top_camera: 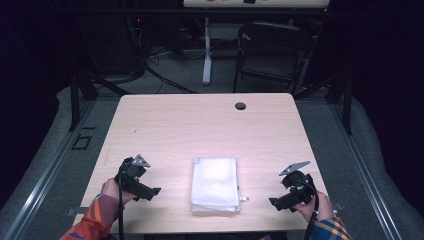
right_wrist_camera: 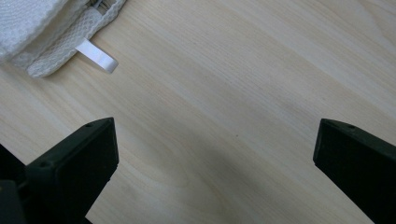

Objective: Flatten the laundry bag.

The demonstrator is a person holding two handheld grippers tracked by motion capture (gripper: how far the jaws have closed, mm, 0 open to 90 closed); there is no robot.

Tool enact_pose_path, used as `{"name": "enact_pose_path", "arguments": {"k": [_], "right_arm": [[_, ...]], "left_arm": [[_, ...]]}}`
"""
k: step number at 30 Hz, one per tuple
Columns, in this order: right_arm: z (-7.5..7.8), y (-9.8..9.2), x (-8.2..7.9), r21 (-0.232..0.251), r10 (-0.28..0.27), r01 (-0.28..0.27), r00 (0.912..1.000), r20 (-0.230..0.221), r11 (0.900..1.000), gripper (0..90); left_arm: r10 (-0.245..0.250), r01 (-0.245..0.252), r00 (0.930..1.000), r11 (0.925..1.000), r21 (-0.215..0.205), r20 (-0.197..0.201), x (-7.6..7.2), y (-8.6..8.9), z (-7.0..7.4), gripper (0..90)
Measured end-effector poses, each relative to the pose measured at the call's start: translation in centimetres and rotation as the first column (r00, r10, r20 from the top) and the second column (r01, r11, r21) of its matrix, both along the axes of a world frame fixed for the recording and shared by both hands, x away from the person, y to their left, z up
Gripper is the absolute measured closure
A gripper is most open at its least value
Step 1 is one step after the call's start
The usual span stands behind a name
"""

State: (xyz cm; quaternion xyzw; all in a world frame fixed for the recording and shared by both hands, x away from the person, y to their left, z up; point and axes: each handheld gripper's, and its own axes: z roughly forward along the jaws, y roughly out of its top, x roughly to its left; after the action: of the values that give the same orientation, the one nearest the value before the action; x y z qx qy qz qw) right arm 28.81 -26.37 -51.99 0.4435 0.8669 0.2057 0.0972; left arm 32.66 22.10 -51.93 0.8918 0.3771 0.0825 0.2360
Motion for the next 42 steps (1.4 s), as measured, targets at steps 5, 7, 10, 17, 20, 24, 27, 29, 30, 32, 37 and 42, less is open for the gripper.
{"name": "enact_pose_path", "arguments": {"k": [5,7,10,17,20,24,27,29,30,32,37,42], "right_arm": [[-0.1,0.3,0.1,0.008,0.011,-0.011,0.9998,-0.015,1.0,0.0],[-0.1,0.4,0.1,0.013,0.01,-0.01,0.9998,-0.019,1.0,0.0],[-0.4,0.4,0.2,0.026,0.011,-0.01,0.9992,-0.039,1.0,0.0],[-0.4,0.5,0.3,0.026,0.013,-0.012,0.9988,-0.047,1.0,0.0],[-0.4,0.6,0.4,0.035,0.019,-0.017,0.9983,-0.055,0.999,0.0],[-0.4,0.5,0.4,0.02,0.018,-0.017,0.9982,-0.057,1.0,0.0],[-0.6,0.7,0.3,0.043,0.009,-0.007,0.9986,-0.052,0.999,0.0],[-0.5,0.7,0.5,0.02,0.028,-0.027,0.9971,-0.07,0.999,0.0],[-0.5,0.7,0.5,0.02,0.028,-0.027,0.9971,-0.07,0.999,0.0],[-0.5,0.7,0.5,0.015,0.032,-0.031,0.997,-0.07,0.999,0.1],[-0.6,0.8,0.5,0.029,0.028,-0.026,0.9968,-0.075,0.999,0.3],[-0.6,0.9,0.5,0.018,0.032,-0.03,0.9963,-0.079,0.999,1.0]], "left_arm": [[-0.026,0.026,0.9997,0.9997,-0.001,0.0,-0.3,-0.4,0.2,0.0],[-0.032,0.032,0.9995,0.9995,0.0,0.0,-0.3,-0.5,0.2,0.0],[-0.048,0.048,0.9988,0.9987,-0.015,0.006,-0.4,-0.9,0.4,0.0],[-0.092,0.092,0.9958,0.9951,-0.037,0.004,-0.6,-1.8,0.8,0.0],[-0.1,0.1,0.995,0.9941,-0.041,0.008,-0.6,-2.0,1.0,0.0],[-0.13,0.13,0.9916,0.9906,-0.043,0.001,-0.7,-2.6,1.1,0.0],[-0.149,0.149,0.9889,0.988,-0.043,0.004,-0.7,-3.1,1.3,0.0],[-0.166,0.166,0.9861,0.9851,-0.045,0.01,-0.8,-3.6,1.4,0.0],[-0.166,0.166,0.9861,0.9851,-0.045,0.01,-0.8,-3.6,1.4,0.0],[-0.183,0.184,0.983,0.982,-0.043,0.016,-1.0,-4.1,1.5,0.0],[-0.209,0.21,0.9776,0.9768,-0.042,0.025,-1.0,-5.0,1.7,0.0],[-0.229,0.23,0.973,0.9721,-0.045,0.026,-1.1,-5.7,1.8,0.0]]}}
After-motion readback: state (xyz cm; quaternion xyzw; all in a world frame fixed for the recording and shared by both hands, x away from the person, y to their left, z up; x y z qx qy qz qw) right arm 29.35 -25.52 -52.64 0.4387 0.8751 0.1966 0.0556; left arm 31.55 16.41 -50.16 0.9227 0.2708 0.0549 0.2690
